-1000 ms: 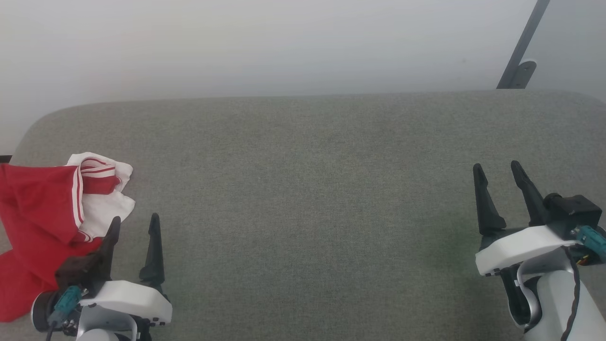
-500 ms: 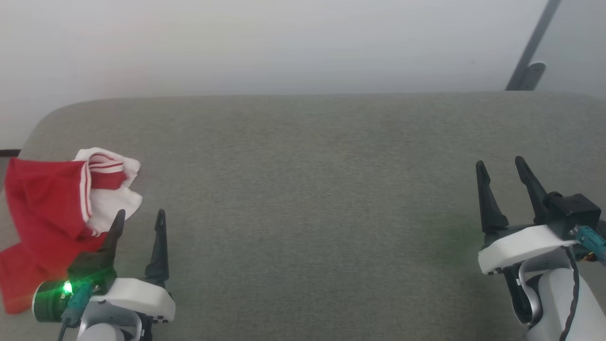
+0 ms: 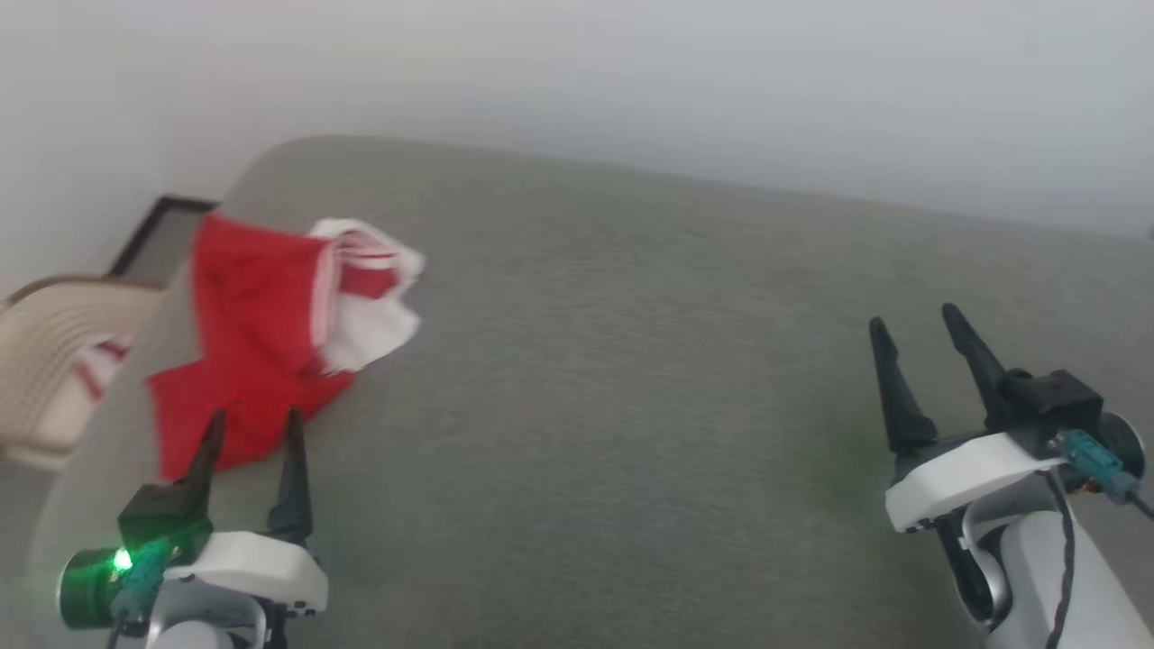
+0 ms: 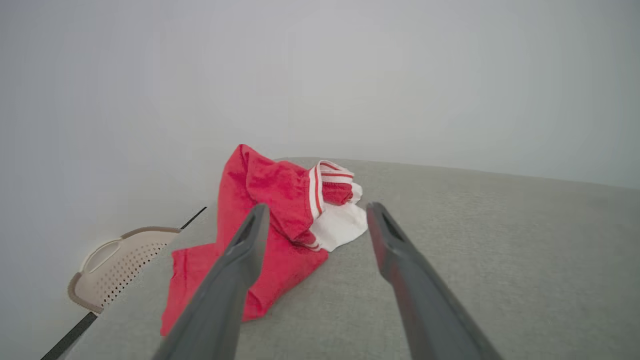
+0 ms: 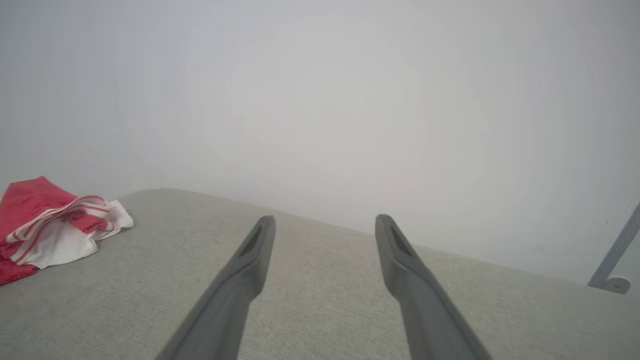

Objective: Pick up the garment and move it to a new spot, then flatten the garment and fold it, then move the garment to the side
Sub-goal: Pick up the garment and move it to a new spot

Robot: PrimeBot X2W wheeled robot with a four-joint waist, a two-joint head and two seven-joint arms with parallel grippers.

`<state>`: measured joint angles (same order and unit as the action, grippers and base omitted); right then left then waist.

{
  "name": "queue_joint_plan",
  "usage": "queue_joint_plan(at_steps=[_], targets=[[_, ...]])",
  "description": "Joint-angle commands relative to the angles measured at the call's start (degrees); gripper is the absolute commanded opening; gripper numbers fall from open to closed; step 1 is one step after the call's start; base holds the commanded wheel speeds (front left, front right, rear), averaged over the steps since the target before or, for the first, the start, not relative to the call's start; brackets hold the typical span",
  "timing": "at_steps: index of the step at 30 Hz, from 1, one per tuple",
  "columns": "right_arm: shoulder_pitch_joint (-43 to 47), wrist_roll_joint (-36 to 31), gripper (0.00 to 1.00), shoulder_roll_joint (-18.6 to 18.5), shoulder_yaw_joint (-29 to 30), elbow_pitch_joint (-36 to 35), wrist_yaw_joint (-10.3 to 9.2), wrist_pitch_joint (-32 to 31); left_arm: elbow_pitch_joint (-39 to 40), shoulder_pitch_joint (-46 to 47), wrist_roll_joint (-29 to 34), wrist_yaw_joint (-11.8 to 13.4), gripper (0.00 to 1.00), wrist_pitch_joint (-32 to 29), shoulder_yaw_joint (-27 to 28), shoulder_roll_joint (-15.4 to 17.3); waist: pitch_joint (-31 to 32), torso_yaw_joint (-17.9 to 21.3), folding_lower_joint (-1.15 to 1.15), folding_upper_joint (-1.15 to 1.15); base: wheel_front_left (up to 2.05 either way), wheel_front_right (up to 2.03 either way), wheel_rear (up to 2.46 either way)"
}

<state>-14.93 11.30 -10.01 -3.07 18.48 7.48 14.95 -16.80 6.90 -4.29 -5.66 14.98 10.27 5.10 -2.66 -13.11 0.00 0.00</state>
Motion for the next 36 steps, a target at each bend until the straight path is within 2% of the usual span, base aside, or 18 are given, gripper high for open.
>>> queue_joint_plan(at_steps=[1,6,12,20,24,28,33,36], targets=[[-0.30,0.39,1.00,0.02,-0.77,0.02,0.01,0.34,-0.12,-0.74,-0.19,0.26,1.00,0.30,0.62,0.04,0.13,-5.07,0.00,0.00,0.00,0.00,0.00],[-0.85,1.03,1.00,-0.05,-3.00,0.70,0.01,0.34,0.12,-1.79,0.03,0.59,1.00,0.30,0.79,-0.89,0.18,-11.06,0.00,0.00,0.00,0.00,0.00],[-2.32,1.65,1.00,0.76,-6.12,1.79,0.01,0.35,0.44,-2.55,-0.88,0.62,1.00,0.30,1.79,-1.46,0.22,-16.48,0.00,0.00,0.00,0.00,0.00],[-6.90,3.03,1.00,1.25,-13.59,4.37,0.01,0.34,3.66,-4.85,-2.54,1.30,1.00,0.31,5.21,-2.00,-1.77,-17.63,0.00,0.00,0.00,0.00,0.00],[-6.85,3.84,1.00,0.67,-14.13,4.61,0.01,0.34,4.24,-4.52,-3.15,1.21,1.00,0.31,5.12,-2.16,-2.33,-17.48,0.00,0.00,0.00,0.00,0.00],[-5.20,3.54,1.00,0.20,-12.11,3.90,0.01,0.34,2.59,-1.32,-2.28,-0.01,1.00,0.31,1.98,-2.20,-2.79,-16.61,0.00,0.00,0.00,0.00,0.00],[-7.23,2.55,1.00,-0.38,-12.39,2.57,0.01,0.34,-0.82,8.32,-1.56,-1.18,1.00,0.31,0.21,0.99,-7.41,-10.10,0.00,0.00,0.00,0.00,0.00],[-8.79,2.16,1.00,-0.52,-12.90,2.03,0.01,0.34,-5.20,15.96,-2.91,-1.57,1.00,0.30,-0.02,4.27,-10.88,-5.79,0.00,0.00,0.00,0.00,0.00]])
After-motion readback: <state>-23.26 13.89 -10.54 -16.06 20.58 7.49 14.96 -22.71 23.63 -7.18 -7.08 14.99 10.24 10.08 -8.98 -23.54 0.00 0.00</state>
